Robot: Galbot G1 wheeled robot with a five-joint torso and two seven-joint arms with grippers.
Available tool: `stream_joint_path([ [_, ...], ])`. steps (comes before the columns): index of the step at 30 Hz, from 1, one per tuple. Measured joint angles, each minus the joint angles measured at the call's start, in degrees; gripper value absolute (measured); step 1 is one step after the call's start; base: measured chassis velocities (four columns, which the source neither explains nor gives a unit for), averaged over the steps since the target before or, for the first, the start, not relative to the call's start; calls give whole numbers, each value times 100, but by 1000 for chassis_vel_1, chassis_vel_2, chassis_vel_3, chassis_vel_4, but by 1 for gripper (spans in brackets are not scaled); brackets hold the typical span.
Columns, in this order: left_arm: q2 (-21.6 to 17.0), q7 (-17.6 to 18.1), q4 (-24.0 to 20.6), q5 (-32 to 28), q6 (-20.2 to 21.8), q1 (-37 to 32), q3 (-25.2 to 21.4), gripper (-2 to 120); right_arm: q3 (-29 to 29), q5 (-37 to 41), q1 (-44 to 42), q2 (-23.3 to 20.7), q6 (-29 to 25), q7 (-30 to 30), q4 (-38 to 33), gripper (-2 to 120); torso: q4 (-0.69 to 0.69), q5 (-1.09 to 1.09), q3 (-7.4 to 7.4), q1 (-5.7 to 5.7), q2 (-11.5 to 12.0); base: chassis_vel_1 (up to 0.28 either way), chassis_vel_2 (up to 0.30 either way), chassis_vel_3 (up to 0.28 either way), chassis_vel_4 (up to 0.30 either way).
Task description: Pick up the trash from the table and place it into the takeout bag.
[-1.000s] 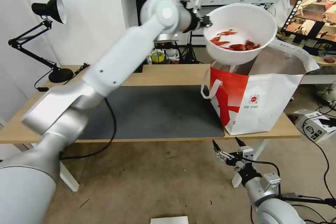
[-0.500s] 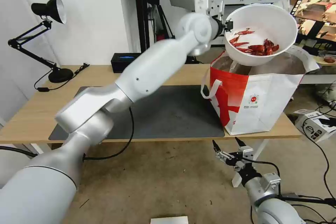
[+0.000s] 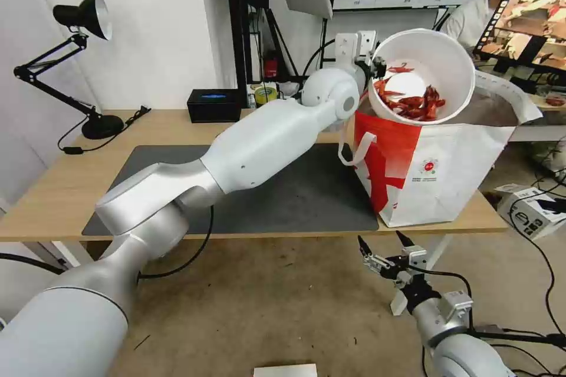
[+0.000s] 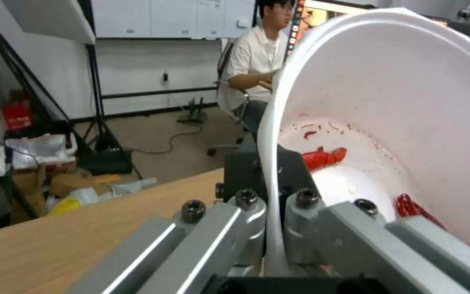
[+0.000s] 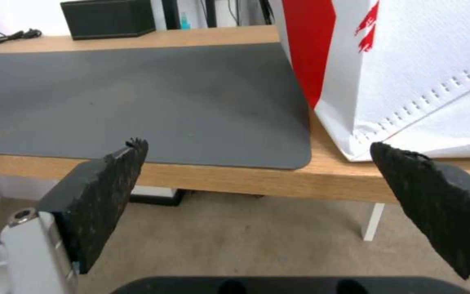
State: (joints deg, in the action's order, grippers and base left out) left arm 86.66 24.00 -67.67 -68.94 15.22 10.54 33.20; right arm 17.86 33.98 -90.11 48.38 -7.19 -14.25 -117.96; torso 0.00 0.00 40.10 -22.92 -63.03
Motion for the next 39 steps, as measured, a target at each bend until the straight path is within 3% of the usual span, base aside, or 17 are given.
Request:
stream_joint_path([
  [5,-221,-147,-218,77,45,-21,169,0,0,0,0,0,0,0,0,100,1,-1,0,0,0,0,0,0,0],
  [11,-408,-367,-433,-135,579,6,234,1,0,0,0,0,0,0,0,100,0,0,0,0,0,0,0,0,0],
  [15,-442,-420,-495,-272,992,26,234,15,0,0,0,0,0,0,0,100,1,-1,0,0,0,0,0,0,0],
  [25,-401,-433,-489,-487,1165,40,199,54,0,0,0,0,0,0,0,100,0,0,0,0,0,0,0,0,0],
  [31,-458,-460,-559,-491,1063,27,152,74,0,0,0,0,0,0,0,100,0,0,0,0,0,0,0,0,0],
  [36,-679,-545,-710,-488,604,-57,-27,94,0,0,0,0,0,0,0,100,0,0,0,0,0,0,0,0,0],
  [39,-853,-616,-832,-488,339,-125,-152,99,0,0,0,0,0,0,0,100,0,-1,0,0,0,0,0,0,0],
])
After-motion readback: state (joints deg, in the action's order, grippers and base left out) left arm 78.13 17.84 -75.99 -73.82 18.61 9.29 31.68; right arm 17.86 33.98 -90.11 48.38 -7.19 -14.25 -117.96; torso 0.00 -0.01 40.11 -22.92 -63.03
